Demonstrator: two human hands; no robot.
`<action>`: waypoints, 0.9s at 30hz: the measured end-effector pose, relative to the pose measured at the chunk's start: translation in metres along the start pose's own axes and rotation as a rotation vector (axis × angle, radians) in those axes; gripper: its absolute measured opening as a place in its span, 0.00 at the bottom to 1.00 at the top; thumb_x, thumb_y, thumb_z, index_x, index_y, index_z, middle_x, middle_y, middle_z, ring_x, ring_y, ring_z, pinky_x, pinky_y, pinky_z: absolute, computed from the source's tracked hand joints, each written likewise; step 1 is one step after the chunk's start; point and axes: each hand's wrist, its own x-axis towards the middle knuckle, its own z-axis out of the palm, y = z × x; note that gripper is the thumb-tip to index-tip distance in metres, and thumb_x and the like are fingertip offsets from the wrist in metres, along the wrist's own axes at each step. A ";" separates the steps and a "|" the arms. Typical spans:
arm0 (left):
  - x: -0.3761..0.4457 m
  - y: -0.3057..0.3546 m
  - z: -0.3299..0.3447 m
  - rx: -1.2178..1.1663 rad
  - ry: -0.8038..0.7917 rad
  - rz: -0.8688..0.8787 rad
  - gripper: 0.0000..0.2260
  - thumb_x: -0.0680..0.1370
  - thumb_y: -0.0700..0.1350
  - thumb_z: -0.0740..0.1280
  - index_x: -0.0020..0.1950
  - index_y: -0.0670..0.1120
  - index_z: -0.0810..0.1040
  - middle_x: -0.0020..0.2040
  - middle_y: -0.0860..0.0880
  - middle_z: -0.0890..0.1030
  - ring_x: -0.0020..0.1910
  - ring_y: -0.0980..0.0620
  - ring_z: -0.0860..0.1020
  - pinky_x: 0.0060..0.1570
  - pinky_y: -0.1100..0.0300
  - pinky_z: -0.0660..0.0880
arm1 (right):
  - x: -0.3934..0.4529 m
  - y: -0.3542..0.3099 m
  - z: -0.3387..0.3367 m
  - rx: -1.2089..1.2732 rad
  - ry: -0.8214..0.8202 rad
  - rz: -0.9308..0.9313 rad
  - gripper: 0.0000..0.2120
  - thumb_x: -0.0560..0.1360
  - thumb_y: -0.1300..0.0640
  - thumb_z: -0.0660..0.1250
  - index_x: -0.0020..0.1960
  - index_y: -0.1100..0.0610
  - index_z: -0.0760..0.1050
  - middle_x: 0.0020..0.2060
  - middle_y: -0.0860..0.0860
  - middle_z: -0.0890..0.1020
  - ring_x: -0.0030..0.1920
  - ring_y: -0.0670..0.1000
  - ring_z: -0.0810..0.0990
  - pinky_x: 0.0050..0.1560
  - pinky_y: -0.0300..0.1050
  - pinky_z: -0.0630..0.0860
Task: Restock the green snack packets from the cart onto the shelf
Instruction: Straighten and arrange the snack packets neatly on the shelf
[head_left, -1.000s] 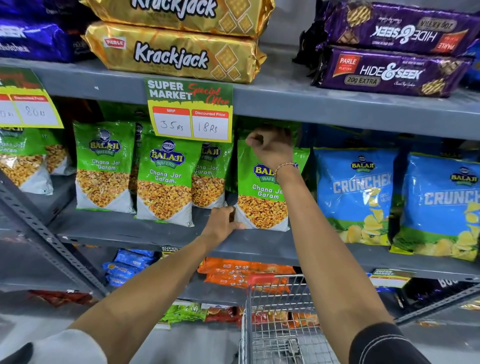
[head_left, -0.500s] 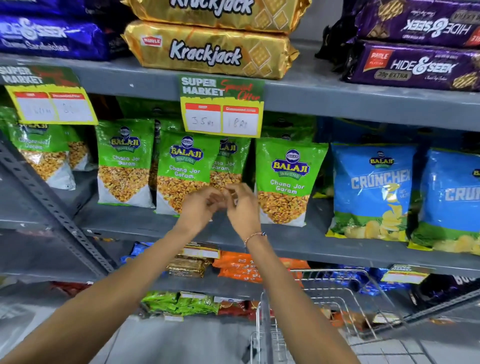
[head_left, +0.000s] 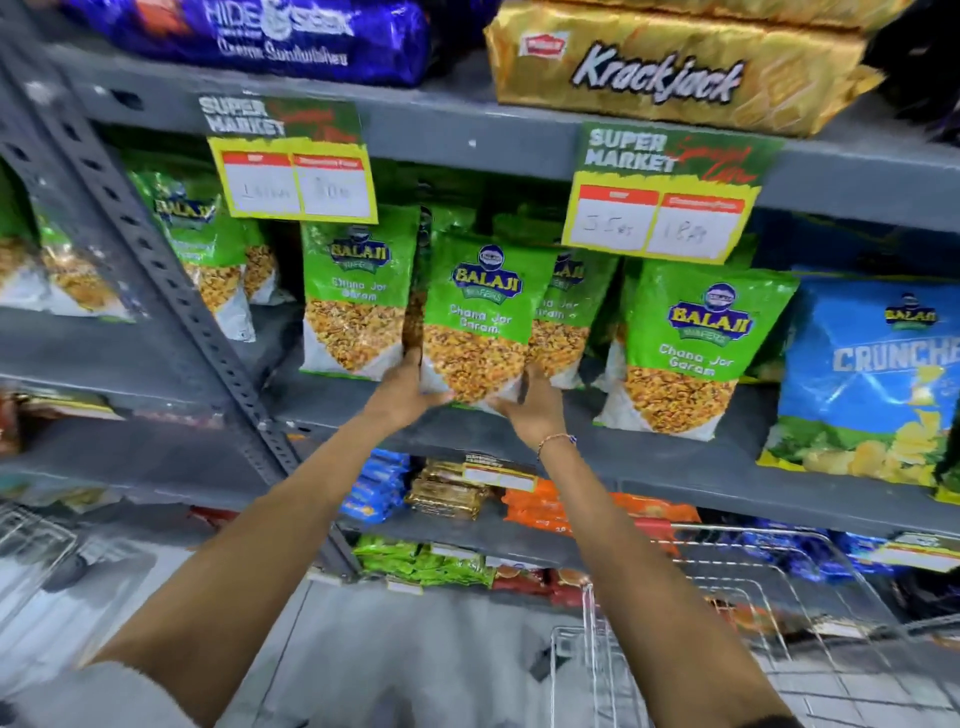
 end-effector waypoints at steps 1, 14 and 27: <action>0.002 0.000 -0.001 -0.001 -0.001 -0.010 0.34 0.72 0.51 0.72 0.69 0.39 0.59 0.43 0.40 0.72 0.40 0.45 0.72 0.27 0.60 0.61 | -0.002 0.000 0.000 0.006 0.018 -0.005 0.23 0.70 0.55 0.72 0.51 0.52 0.58 0.32 0.42 0.63 0.31 0.42 0.63 0.32 0.37 0.61; -0.006 0.056 0.042 -0.066 0.067 0.104 0.25 0.62 0.53 0.78 0.50 0.40 0.75 0.44 0.41 0.81 0.47 0.42 0.79 0.38 0.58 0.67 | -0.024 0.047 -0.049 0.063 0.204 0.013 0.14 0.70 0.66 0.69 0.53 0.63 0.68 0.41 0.52 0.72 0.45 0.51 0.69 0.43 0.48 0.68; -0.001 0.038 0.047 -0.096 -0.013 0.183 0.23 0.68 0.46 0.76 0.58 0.39 0.72 0.51 0.42 0.79 0.51 0.45 0.76 0.46 0.54 0.72 | -0.005 -0.068 -0.090 -0.298 0.701 -0.471 0.10 0.76 0.52 0.61 0.53 0.56 0.76 0.52 0.58 0.80 0.54 0.59 0.76 0.55 0.56 0.70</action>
